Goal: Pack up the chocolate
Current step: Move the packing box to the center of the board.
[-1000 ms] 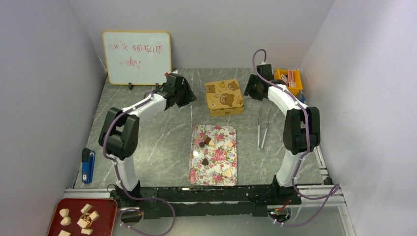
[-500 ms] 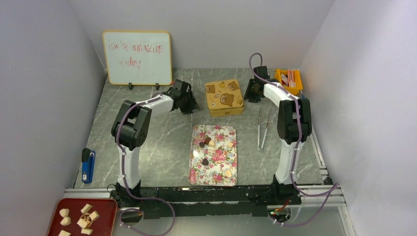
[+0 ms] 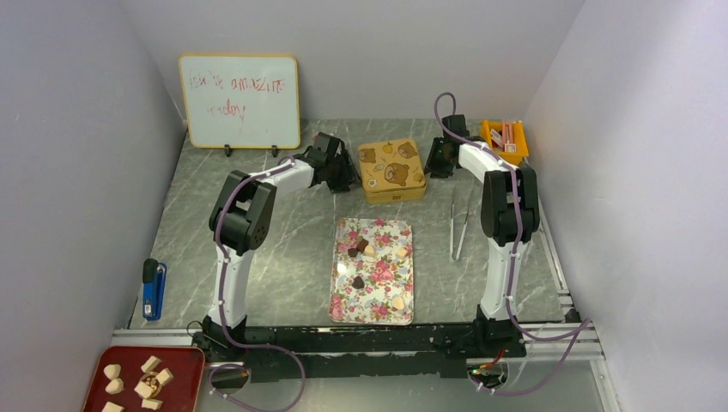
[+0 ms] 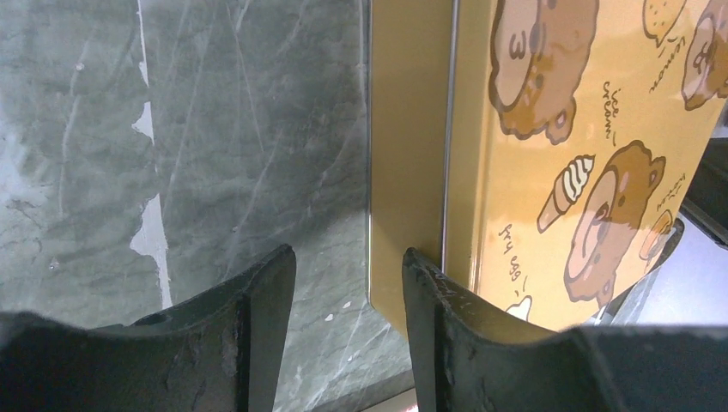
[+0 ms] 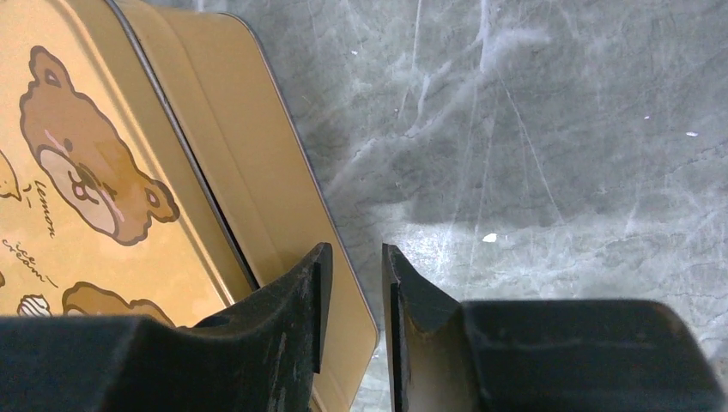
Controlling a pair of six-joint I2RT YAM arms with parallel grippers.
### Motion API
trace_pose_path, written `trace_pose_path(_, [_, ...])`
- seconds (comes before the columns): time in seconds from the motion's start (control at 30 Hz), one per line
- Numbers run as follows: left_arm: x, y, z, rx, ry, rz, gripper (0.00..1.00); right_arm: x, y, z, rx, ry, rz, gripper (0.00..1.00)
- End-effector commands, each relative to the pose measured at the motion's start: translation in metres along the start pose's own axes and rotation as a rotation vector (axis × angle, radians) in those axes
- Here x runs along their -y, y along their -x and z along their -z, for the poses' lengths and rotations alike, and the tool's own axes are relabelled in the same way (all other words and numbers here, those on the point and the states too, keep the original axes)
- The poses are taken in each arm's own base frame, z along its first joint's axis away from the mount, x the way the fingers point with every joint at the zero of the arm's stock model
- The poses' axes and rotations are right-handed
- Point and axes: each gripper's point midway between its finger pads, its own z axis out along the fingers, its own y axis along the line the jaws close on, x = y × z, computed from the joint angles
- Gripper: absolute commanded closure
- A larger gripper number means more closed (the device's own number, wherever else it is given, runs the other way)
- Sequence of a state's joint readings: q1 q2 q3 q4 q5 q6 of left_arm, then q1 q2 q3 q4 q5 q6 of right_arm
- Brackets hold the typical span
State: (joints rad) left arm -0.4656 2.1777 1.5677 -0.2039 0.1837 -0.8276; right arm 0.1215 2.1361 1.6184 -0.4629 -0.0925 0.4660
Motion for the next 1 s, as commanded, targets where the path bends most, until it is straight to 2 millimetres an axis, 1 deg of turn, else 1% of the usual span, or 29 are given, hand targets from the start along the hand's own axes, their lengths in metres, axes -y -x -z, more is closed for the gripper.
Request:
trace_pose_path(0.0, [0.017, 0.003, -0.001, -0.003, -0.054, -0.021, 0.46, -0.023, 0.0, 0.005, -0.002, 0.062, 0.021, 0.68])
trace_pose_path(0.17, [0.015, 0.002, 0.004, -0.003, -0.049, -0.027, 0.46, -0.037, -0.013, 0.004, -0.02, 0.072, 0.051, 0.68])
trace_pose_path(0.6, [0.006, 0.017, 0.024, 0.031, -0.036, -0.032, 0.45, -0.068, -0.045, 0.009, -0.051, 0.093, 0.112, 0.68])
trace_pose_path(0.83, [0.004, 0.023, 0.033, 0.04, -0.023, -0.045, 0.45, -0.074, -0.056, 0.014, -0.056, 0.098, 0.126, 0.68])
trace_pose_path(0.97, [0.003, 0.023, 0.039, 0.048, -0.019, -0.046, 0.45, -0.075, -0.056, 0.019, -0.047, 0.102, 0.124, 0.68])
